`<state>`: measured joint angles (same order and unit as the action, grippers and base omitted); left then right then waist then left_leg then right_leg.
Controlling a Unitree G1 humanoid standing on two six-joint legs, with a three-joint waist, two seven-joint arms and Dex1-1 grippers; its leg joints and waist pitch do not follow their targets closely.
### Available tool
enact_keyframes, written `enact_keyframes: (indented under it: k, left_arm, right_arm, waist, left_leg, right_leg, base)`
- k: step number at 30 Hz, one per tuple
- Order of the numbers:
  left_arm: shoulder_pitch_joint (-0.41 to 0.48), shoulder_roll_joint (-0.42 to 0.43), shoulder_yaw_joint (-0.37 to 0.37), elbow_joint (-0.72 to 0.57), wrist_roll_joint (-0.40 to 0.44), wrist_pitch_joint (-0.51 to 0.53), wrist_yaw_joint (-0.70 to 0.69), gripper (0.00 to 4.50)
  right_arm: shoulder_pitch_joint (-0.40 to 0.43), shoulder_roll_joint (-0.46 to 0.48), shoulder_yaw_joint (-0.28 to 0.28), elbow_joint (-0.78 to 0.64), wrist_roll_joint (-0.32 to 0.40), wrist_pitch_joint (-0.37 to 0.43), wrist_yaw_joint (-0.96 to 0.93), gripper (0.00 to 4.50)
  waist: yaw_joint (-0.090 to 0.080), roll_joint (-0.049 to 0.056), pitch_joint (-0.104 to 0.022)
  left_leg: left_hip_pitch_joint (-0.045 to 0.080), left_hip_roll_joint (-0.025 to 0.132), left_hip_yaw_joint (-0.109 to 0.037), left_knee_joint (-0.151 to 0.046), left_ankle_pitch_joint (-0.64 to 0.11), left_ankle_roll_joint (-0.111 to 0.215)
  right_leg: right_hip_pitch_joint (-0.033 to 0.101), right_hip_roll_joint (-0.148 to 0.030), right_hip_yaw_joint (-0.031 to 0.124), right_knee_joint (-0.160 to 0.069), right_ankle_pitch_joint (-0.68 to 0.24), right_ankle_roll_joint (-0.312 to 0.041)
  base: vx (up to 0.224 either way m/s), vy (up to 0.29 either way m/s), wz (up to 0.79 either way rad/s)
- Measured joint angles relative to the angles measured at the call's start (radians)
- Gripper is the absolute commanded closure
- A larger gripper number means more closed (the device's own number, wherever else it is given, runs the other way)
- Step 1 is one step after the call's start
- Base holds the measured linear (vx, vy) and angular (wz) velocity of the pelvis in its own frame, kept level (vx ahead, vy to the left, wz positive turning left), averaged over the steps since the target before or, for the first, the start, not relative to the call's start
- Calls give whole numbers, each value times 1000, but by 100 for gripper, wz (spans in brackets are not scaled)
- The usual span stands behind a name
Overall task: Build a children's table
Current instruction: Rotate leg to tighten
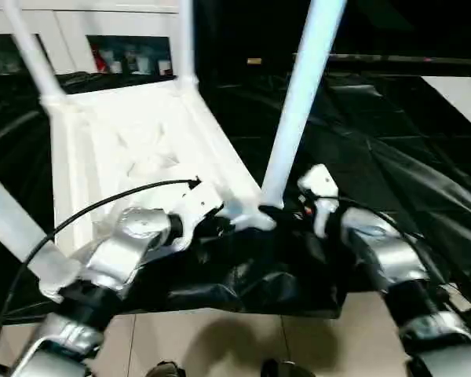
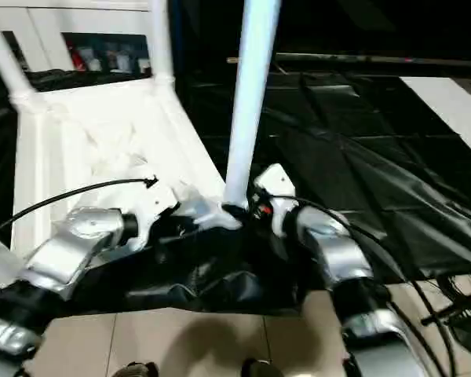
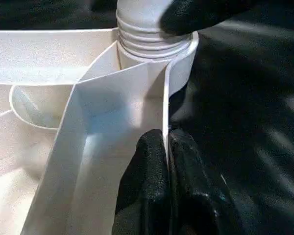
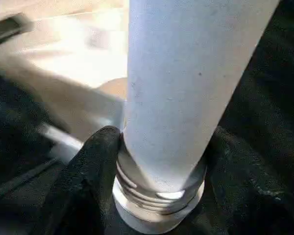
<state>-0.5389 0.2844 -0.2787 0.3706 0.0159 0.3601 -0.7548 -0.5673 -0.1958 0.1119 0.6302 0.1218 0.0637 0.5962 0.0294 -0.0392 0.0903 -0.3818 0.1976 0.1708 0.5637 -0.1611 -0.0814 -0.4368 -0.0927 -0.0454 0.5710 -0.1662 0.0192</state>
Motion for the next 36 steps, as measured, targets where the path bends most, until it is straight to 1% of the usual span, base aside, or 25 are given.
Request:
enact_keyframes:
  k: [1, 3, 4, 5, 6, 7, 8, 9, 10, 11, 12, 13, 14, 15, 16, 17, 19, 21, 23, 27, 28, 32, 33, 34, 36]
  left_arm:
    - [-23, -34, 5, 34, 9, 11, 50, 450]
    - [-43, -70, 9, 66, 12, 18, 106, 450]
    - [-73, -109, 16, 118, 20, 18, 160, 450]
    - [-89, -131, 17, 144, 21, 17, 191, 450]
    - [-109, -156, 21, 180, 24, 15, 222, 450]
    - [-133, -180, 24, 217, 29, 9, 253, 450]
    - [-143, -188, 25, 237, 32, 3, 268, 450]
    - [-153, -197, 25, 255, 39, 1, 273, 450]
    - [-161, -201, 24, 264, 50, -5, 276, 450]
    - [-162, -198, 25, 264, 54, -18, 276, 450]
    - [-158, -196, 29, 268, 55, -30, 279, 450]
    - [-158, -192, 43, 272, 55, -39, 290, 450]
    - [-163, -192, 47, 272, 56, -40, 304, 450]
    - [-169, -190, 51, 269, 56, -41, 308, 450]
    - [-170, -190, 58, 262, 55, -49, 308, 450]
    - [-170, -184, 58, 262, 55, -62, 302, 450]
    - [-166, -162, 56, 258, 48, -84, 265, 450]
    - [-155, -143, 56, 245, 40, -105, 235, 450]
    - [-143, -122, 55, 225, 38, -119, 192, 450]
    - [-96, -57, 42, 146, 16, -133, 63, 450]
    - [-87, -32, 40, 134, 11, -141, 24, 450]
    - [-49, 19, 34, 85, -14, -163, -72, 450]
    - [-44, 30, 33, 80, -18, -165, -88, 450]
    - [-33, 42, 34, 65, -24, -169, -111, 450]
    - [-15, 62, 35, 41, -35, -170, -141, 450]
  right_arm:
    - [-14, 40, -27, 21, 1, 8, -91, 213]
    - [-26, 71, -42, 40, 1, 14, -178, 218]
    - [-44, 112, -66, 66, -6, 15, -264, 226]
    - [-59, 134, -74, 84, -11, 15, -313, 226]
    - [-76, 152, -84, 105, -16, 12, -360, 226]
    - [-99, 172, -96, 131, -22, 9, -414, 226]
    - [-107, 179, -99, 142, -26, 5, -434, 226]
    - [-106, 180, -104, 150, -32, -3, -442, 226]
    - [-110, 181, -109, 158, -32, -10, -443, 173]
    - [-115, 181, -113, 158, -30, -13, -438, 173]
    - [-114, 182, -114, 157, -25, -15, -423, 174]
    - [-107, 190, -112, 157, -14, -14, -391, 174]
    - [-97, 196, -111, 158, -9, -14, -375, 163]
    - [-90, 202, -104, 165, -8, -9, -363, 147]
    - [-84, 213, -103, 174, -7, -10, -354, 147]
    - [-86, 210, -103, 172, -7, -18, -350, 134]
    - [-84, 179, -90, 161, -7, -24, -297, 134]
    - [-75, 152, -79, 144, -7, -25, -256, 134]
    - [-52, 120, -62, 104, -12, -23, -208, 134]
    - [4, 4, -32, -37, -17, -9, -76, 134]
    - [23, -28, -29, -85, -14, 2, -38, 114]
    - [88, -105, -25, -200, 4, 45, 64, 95]
    - [101, -116, -25, -218, 6, 58, 81, 87]
    - [117, -134, -21, -244, 15, 71, 109, 66]
    - [138, -160, -16, -281, 27, 91, 138, 57]
  waist:
    - [-1, 2, 1]
    - [-2, 6, 1]
    - [-1, 12, 4]
    - [-2, 16, 7]
    - [-3, 22, 10]
    - [-3, 27, 16]
    - [11, 28, 22]
    - [18, 20, 25]
    - [36, -25, 16]
    - [41, -27, 18]
    - [54, -23, 16]
    - [59, -2, 9]
    - [55, 5, 5]
    - [52, 2, 4]
    - [50, 1, 5]
    - [50, 1, 5]
    - [49, 1, 5]
    - [51, 2, 5]
    - [55, 2, 5]
    - [62, 3, 7]
    - [64, 2, 7]
    - [63, 1, 8]
    - [62, 1, 8]
    - [61, 2, 9]
    - [61, 2, 9]
  left_leg:
    - [0, 0, -2, -2, 0, 0]
    - [0, 1, -7, -8, 0, 0]
    - [0, 1, -14, -10, 0, 0]
    - [1, 2, -16, -12, 0, 0]
    - [2, 4, -17, -13, 0, 0]
    - [7, 6, -15, -17, 0, 0]
    - [6, 8, -7, -24, 0, 0]
    - [11, 9, 16, -28, 0, 0]
    - [25, 6, 58, -29, 0, 0]
    - [23, 3, 54, -12, -12, 6]
    - [23, -1, 28, 8, -35, 24]
    - [22, -9, -13, 4, -23, 5]
    - [21, -8, -19, -5, -10, -12]
    - [14, -6, -22, -4, 7, -15]
    - [9, -3, -22, 2, 8, -14]
    - [7, -2, -19, -2, 8, -14]
    - [5, -2, -15, -8, 8, -14]
    - [4, 2, -12, -10, 8, -13]
    - [2, 9, -3, -10, 8, -13]
    - [-1, 10, 1, -9, 7, -11]
    - [-2, 10, 1, -9, 7, -11]
    - [-2, 9, 2, -9, 6, -10]
    - [-2, 9, 2, -9, 6, -11]
    - [-2, 9, 3, -9, 6, -11]
    - [-2, 10, 3, -9, 6, -11]
  right_leg:
    - [1, 0, -4, -8, 0, 0]
    - [7, -5, -21, -29, 0, 0]
    - [16, -4, -29, -44, 0, 0]
    - [21, -3, -36, -54, 0, 0]
    - [29, -4, -46, -64, 0, 0]
    - [37, -4, -56, -67, -6, -6]
    - [37, -6, -54, -32, -23, -23]
    - [37, -13, -44, 46, -55, -45]
    - [41, -17, 2, 89, -78, -8]
    - [28, -20, 5, 92, -76, -3]
    - [28, -19, -1, 86, -76, -3]
    - [31, -17, -21, 76, -76, -3]
    - [28, -13, -25, 71, -70, -8]
    - [25, -6, -23, 65, -45, -10]
    - [20, 1, -19, 59, -24, -17]
    - [18, 1, -18, 55, -21, -20]
    - [17, 1, -19, 49, -20, -21]
    - [17, 3, -21, 44, -20, -21]
    - [17, 4, -22, 41, -20, -21]
    - [16, 3, -21, 38, -21, -20]
    - [16, 3, -22, 38, -21, -20]
    - [17, 2, -20, 37, -21, -19]
    - [17, 2, -20, 37, -21, -19]
    - [17, 2, -20, 37, -21, -19]
    - [17, 2, -20, 37, -22, -19]
  base:
    - [0, 0, 0]
    - [0, 0, 0]
    - [0, 0, 0]
    - [0, 0, 0]
    - [0, 0, 0]
    - [0, 0, 0]
    - [0, 0, 0]
    - [-68, -27, 14]
    - [32, -131, 18]
    - [32, -131, 18]
    - [141, -94, -21]
    - [109, 24, -36]
    - [120, 11, -41]
    - [55, 13, -15]
    - [0, 0, 0]
    - [0, 0, 0]
    - [0, 0, 0]
    - [0, 0, 0]
    - [0, 0, 0]
    - [0, 0, 0]
    - [0, 0, 0]
    - [0, 0, 0]
    - [0, 0, 0]
    - [0, 0, 0]
    - [0, 0, 0]
